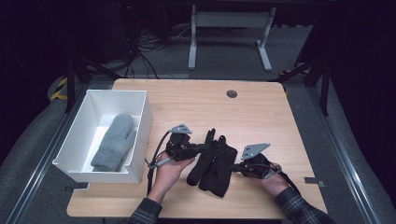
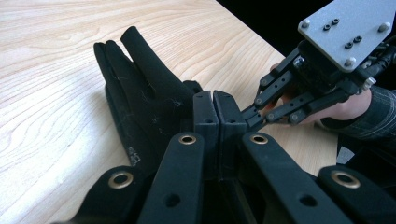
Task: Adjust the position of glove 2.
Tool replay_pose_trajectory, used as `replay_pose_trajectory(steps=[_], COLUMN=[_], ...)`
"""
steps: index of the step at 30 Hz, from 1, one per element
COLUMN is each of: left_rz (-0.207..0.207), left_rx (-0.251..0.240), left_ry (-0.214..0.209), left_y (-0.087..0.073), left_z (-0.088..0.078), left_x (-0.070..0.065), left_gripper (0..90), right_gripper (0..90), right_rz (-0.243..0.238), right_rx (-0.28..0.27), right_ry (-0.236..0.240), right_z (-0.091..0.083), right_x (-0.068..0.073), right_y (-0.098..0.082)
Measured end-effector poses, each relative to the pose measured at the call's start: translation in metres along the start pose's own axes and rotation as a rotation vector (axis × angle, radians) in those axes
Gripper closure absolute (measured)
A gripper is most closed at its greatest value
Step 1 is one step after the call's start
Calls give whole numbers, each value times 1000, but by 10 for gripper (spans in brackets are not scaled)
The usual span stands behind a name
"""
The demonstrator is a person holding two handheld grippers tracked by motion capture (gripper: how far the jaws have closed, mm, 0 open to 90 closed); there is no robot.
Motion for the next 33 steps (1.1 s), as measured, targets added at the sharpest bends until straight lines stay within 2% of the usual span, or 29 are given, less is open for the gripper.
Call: replay_pose_trajectory(steps=[15, 33], left_rz=[30, 72], left_rx=[44, 133], left_ry=[-2, -23], left_y=[-3, -17], left_z=[15, 36], left_x=[-6, -15], left_gripper=[898, 898], right_gripper=[900, 900], right_rz=[-19, -21], right_rx=[-5, -21], right_ry=[19, 23], right_z=[15, 24], right_x=[7, 7], right_y=[11, 20])
Point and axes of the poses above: each handheld gripper's, and its own axes: z roughly forward along the jaws, y roughly out of its top, x roughly to its left, the point moved 6 cm from there along z, roughly forward along the jaws, and after that the axes turned 5 degrees about -x, right-handed, at the moved point
